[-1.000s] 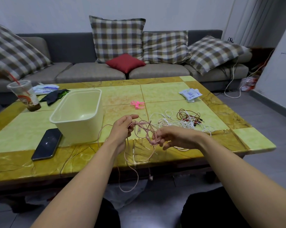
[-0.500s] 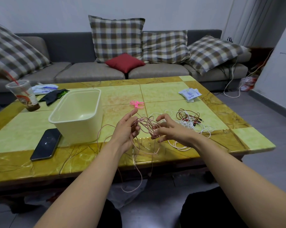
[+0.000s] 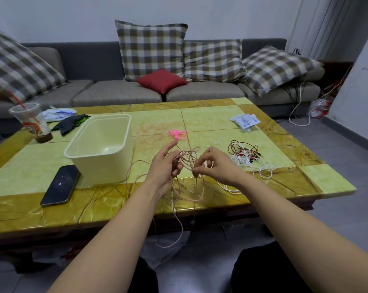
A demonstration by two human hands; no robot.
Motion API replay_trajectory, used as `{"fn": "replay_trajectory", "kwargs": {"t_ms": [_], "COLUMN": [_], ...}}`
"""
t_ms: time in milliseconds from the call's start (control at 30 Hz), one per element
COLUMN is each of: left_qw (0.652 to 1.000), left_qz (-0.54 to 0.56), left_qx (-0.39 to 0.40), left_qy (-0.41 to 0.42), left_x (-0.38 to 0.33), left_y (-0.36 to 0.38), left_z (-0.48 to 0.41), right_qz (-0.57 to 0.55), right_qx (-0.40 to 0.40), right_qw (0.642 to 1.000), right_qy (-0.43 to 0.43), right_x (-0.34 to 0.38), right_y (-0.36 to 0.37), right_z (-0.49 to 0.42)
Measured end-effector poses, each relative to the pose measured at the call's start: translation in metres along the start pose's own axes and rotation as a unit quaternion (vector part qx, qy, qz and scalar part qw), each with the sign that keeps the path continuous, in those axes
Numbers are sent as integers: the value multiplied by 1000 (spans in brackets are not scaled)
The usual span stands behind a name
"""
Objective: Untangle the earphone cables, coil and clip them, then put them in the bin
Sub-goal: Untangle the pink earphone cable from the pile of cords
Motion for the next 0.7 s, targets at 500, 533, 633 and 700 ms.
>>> {"fn": "replay_trajectory", "kwargs": {"t_ms": [500,533,633,700], "left_qw": [964,962,962,959], "left_qz": [-248,-250,-249,-263], "left_qx": [-75,-90,-88,-72], "left_qy": [62,64,67,75], "left_x": [6,6,6,6], "left_y": [-32,-35,-38,-34], "left_z": [-7,-8,-8,-7], "right_qz": [-73,60,190,99], "right_qx": [31,11,45,135], "right_qw": [990,992,970,970], "right_qy": [114,109,142,176], "right_x": [-5,-10,-28,-28], "right_y": [-28,-30,-26,-19], "right_z": [-3,-5,-6,1]}}
Point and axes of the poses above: each hand's wrist, its own z-axis away from the middle knuckle, its own y-axis out of the palm, x = y × z, the point moved 6 cm from there along -z, towards the middle knuckle, and after that the axes turned 15 degrees about y, right-handed, at the moved point
